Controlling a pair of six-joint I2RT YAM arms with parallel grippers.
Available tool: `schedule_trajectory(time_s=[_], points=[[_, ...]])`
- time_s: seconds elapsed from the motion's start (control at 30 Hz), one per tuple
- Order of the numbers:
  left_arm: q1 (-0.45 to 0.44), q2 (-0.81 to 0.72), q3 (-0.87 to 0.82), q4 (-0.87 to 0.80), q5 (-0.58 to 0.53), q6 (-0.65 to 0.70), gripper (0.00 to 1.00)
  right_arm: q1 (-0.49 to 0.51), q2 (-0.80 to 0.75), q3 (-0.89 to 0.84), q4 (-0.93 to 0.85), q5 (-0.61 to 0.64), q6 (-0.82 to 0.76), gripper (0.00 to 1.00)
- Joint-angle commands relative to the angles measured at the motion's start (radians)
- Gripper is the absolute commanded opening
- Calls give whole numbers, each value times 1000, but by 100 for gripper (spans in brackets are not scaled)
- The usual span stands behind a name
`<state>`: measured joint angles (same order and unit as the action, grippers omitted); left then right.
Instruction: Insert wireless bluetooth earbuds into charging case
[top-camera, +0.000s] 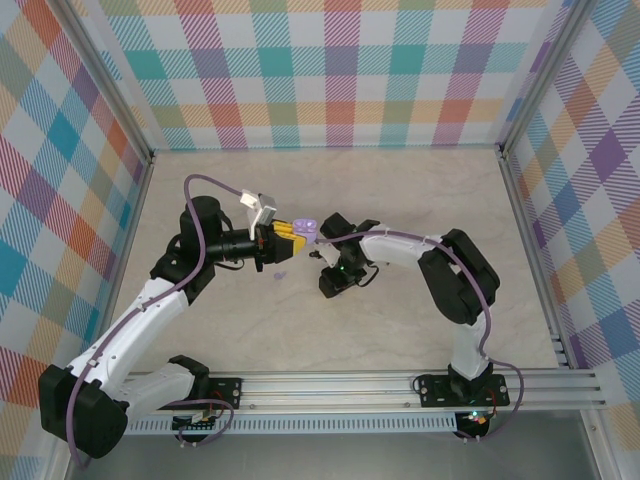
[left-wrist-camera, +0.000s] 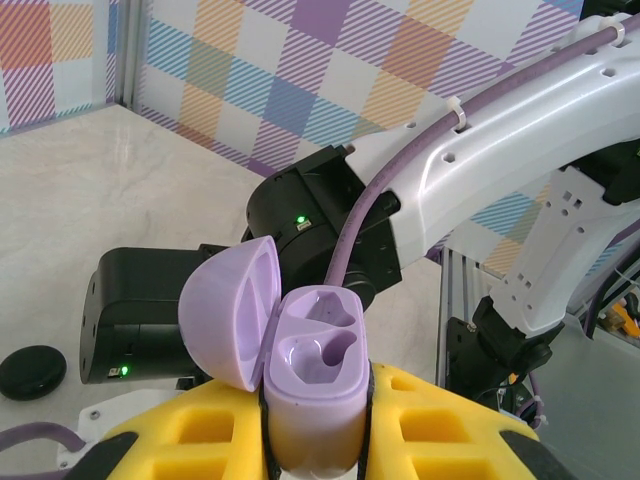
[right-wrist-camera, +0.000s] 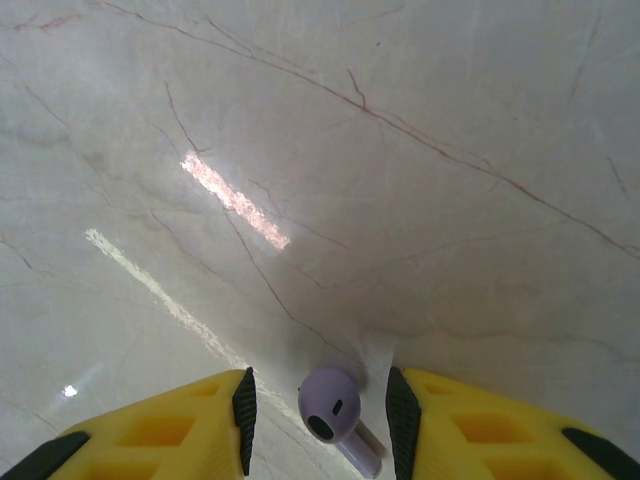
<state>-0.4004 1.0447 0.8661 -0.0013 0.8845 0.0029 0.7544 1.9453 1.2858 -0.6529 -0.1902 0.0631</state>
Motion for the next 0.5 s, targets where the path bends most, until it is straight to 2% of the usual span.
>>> schedule_trajectory(time_s=[0.0,0.3,0.47], points=[[18,-19,-7,-6,4,5,10,13,11,29,-63,37,-22,42],[18,-19,-7,-9,-1,6,10,41,46,62,-116,105,-37,41],[18,-19,-6,-12,-2,7,10,55,62,76,-140,144,-37,37]])
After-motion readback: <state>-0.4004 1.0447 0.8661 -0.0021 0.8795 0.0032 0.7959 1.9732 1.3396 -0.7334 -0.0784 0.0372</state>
